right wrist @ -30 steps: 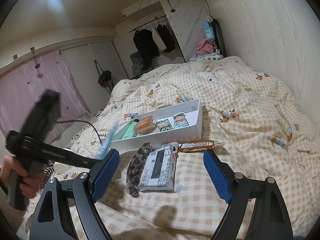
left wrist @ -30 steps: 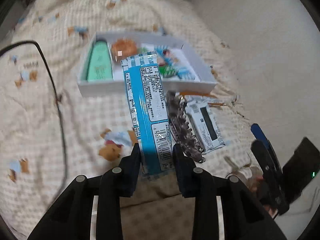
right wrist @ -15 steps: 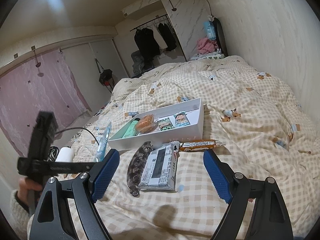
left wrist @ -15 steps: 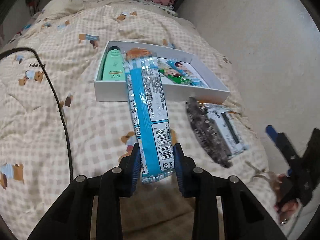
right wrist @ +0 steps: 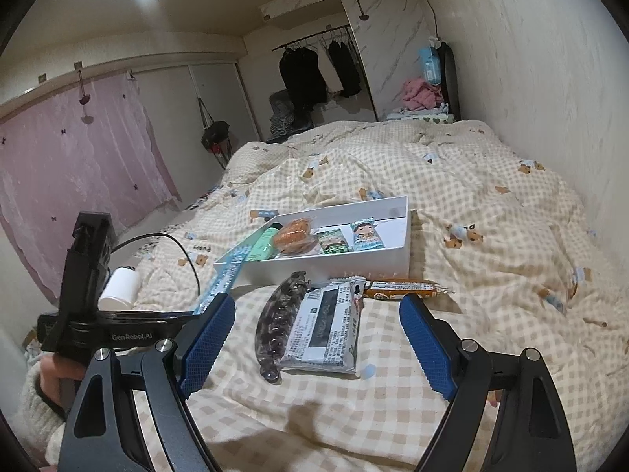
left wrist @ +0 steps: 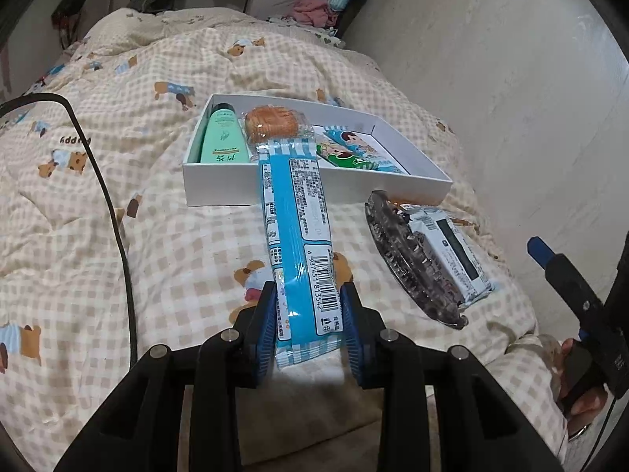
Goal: Organize objects
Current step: 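Hold the wafer bar with the left gripper while the right gripper grasps the white packet, then carry the wafer bar and white packet over the white box with both grippers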
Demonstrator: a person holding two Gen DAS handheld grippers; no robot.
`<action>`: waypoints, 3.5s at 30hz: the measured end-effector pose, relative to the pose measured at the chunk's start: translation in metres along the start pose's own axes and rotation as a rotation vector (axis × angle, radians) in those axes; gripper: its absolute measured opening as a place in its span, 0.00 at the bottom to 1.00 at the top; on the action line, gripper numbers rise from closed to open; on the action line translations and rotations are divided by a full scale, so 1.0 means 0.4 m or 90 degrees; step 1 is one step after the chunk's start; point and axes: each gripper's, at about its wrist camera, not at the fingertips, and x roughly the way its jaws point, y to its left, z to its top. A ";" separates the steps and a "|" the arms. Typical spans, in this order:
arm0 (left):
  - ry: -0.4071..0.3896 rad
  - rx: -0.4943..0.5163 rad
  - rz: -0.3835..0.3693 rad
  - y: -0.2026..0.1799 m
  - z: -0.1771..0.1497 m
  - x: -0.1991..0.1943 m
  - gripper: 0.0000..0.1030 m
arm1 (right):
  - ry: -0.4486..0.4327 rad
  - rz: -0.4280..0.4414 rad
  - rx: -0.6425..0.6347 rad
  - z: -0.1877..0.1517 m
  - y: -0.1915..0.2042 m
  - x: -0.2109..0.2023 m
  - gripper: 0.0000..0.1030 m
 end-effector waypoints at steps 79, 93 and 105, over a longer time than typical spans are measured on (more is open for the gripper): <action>-0.012 0.116 0.061 -0.077 0.001 -0.017 0.34 | 0.194 0.147 0.054 -0.036 -0.003 0.094 0.49; -0.059 0.089 -0.012 -0.054 0.006 -0.062 0.31 | 0.170 0.145 0.058 -0.031 -0.012 0.079 0.47; -0.154 0.038 -0.069 -0.004 0.091 -0.177 0.31 | 0.115 0.171 0.029 0.046 0.002 0.020 0.47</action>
